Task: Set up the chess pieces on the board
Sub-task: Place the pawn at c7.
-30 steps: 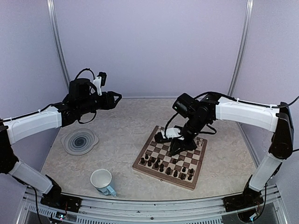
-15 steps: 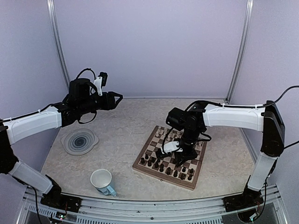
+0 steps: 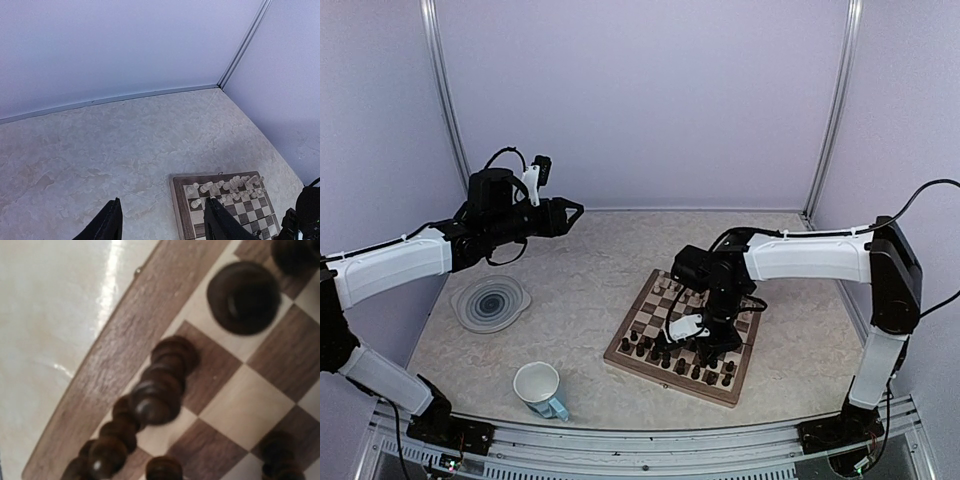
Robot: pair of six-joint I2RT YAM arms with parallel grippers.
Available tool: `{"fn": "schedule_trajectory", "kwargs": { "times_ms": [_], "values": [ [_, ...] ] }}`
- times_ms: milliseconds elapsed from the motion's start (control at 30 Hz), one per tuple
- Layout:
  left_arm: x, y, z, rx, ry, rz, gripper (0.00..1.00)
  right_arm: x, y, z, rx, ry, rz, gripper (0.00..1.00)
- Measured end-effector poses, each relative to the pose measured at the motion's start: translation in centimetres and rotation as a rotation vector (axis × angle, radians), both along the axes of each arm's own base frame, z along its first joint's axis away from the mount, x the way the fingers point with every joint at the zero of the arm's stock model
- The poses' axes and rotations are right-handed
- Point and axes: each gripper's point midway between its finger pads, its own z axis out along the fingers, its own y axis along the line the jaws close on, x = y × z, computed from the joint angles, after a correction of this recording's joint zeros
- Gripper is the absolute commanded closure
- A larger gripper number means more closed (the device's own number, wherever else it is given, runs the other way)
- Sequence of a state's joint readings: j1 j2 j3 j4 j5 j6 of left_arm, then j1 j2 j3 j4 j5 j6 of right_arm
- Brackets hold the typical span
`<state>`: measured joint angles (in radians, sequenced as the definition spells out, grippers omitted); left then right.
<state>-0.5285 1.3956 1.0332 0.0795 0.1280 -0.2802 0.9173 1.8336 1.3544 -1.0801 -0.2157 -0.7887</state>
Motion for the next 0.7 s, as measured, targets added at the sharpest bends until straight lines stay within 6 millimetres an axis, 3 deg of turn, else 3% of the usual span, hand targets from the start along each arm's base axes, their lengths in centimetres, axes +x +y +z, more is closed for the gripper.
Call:
{"fn": "schedule_trajectory", "kwargs": {
  "times_ms": [300, 700],
  "values": [
    [-0.2, -0.2, 0.0, -0.006, 0.005, -0.016, 0.44, 0.5, 0.2, -0.8, -0.014, -0.03, -0.007, 0.93],
    [-0.2, -0.5, -0.3, -0.007, 0.014, -0.03, 0.44, 1.0, 0.6, -1.0, -0.007, -0.054, -0.018, 0.81]
  ]
}}
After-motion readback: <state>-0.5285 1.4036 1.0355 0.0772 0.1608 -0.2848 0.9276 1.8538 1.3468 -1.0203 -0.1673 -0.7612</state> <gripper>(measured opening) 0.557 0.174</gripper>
